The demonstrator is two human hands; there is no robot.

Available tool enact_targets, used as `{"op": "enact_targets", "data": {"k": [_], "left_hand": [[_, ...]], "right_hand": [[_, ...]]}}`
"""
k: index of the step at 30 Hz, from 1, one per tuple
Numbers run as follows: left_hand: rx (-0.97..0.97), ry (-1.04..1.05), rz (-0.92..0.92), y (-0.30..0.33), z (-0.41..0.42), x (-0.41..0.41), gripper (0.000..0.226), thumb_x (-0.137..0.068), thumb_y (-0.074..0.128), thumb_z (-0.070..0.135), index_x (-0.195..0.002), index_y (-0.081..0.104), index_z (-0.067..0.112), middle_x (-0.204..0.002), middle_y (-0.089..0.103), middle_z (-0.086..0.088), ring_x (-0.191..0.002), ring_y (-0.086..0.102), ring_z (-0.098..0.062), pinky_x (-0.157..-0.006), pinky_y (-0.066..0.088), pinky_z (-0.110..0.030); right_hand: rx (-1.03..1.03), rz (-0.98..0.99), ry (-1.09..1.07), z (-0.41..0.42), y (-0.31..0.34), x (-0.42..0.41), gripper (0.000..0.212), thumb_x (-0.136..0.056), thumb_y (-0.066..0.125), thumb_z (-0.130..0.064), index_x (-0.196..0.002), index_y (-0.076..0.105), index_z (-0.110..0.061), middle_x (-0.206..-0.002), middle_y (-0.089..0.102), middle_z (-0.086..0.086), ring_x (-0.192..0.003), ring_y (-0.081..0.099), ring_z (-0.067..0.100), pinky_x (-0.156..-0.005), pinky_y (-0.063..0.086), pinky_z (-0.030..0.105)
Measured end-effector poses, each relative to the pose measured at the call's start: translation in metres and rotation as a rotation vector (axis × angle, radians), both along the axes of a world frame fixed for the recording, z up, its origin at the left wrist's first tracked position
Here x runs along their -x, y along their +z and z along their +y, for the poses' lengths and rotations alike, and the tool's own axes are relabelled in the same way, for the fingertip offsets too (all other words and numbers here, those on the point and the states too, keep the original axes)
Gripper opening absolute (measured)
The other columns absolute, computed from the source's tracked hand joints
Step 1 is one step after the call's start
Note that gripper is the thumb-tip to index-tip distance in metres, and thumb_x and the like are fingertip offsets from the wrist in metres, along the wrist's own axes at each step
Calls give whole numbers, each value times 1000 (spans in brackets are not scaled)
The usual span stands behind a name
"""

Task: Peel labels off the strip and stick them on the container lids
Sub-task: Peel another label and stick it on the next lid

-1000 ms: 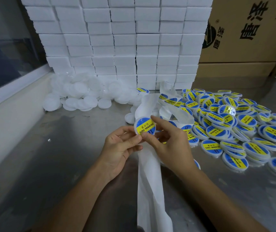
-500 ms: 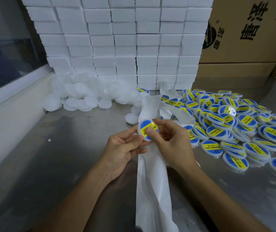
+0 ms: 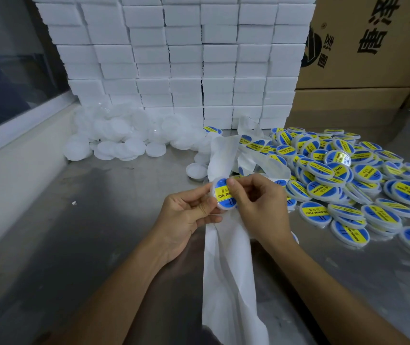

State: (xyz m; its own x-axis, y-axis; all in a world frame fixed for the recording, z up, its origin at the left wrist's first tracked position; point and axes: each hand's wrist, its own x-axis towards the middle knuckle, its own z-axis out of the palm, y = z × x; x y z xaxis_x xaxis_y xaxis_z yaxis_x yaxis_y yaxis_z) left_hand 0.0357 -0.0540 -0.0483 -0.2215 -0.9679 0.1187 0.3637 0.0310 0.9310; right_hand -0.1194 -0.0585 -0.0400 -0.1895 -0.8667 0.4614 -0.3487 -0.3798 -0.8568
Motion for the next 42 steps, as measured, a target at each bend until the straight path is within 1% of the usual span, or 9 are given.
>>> {"op": "enact_targets", "data": {"k": [5,12,15,20,24,31,34,38,42], "left_hand": [[34,9,-52,-4,0,1,32,-75,64,10,-106,72,13,-86,74,-6,-80,70,-18,-67,56,-25],[24,29,-56,-3,-4,-2,33,-84,59,11,-116,67,14,-107,74,-9,-95,70,-22,-72,55,-26],[15,76,-21,-5,-5,-2,28,-91,53,4,-111,69,15,-105,74,-9,-94,71,-21,-72,55,-25],[7,100,-5,-6,-8,-2,28,-91,53,5,-105,72,20,-105,75,-7,-96,71,-21,-74,56,-26],[21,98,-42,-7,-8,-1,32,-97,48,1,-106,71,21,-104,75,-5,-97,71,-22,-77,56,-27],[58,45,-53,-7,-5,1,27,-94,52,2,-112,70,11,-108,73,-11,-103,69,-28,-83,58,-34],[28,96,-14,-8,-7,0,26,-94,51,0,-107,72,10,-104,74,-13,-99,71,-29,-80,58,-33],[-11,164,-5,-9,-10,0,23,-95,51,2,-111,68,5,-101,75,-13,-94,72,-26,-82,58,-35],[4,167,-23,-9,-7,1,21,-93,54,5,-105,69,13,-100,75,-11,-93,72,-27,-80,59,-35]], "right_hand": [[-46,49,-69,4,0,-2,54,-58,71,-70,-72,58,-19,-59,60,-9,-55,53,2,-52,42,13],[5,60,-4,-1,1,4,27,-86,71,-31,-70,59,-13,-61,61,-10,-59,61,2,-52,44,14],[-47,80,54,-2,2,6,15,-85,73,-24,-84,66,-11,-76,70,-4,-71,66,7,-63,55,27],[-107,175,197,0,5,9,44,-78,81,-18,-118,66,-27,-91,69,1,-76,64,11,-74,56,29],[-127,90,226,0,10,10,34,-81,77,-17,-114,70,-21,-90,73,10,-79,71,23,-73,59,38],[-47,-52,132,3,9,6,11,-85,72,-22,-83,74,-12,-73,73,2,-64,69,16,-55,55,23],[-88,-37,181,4,7,5,12,-86,71,-17,-97,73,-13,-85,74,5,-69,70,13,-59,57,24],[-140,51,275,3,8,4,44,-81,75,-3,-122,65,-13,-102,72,5,-85,70,18,-80,59,27],[-130,-45,332,4,13,10,36,-82,73,-4,-116,67,-17,-95,69,24,-78,70,28,-68,60,27]]}}
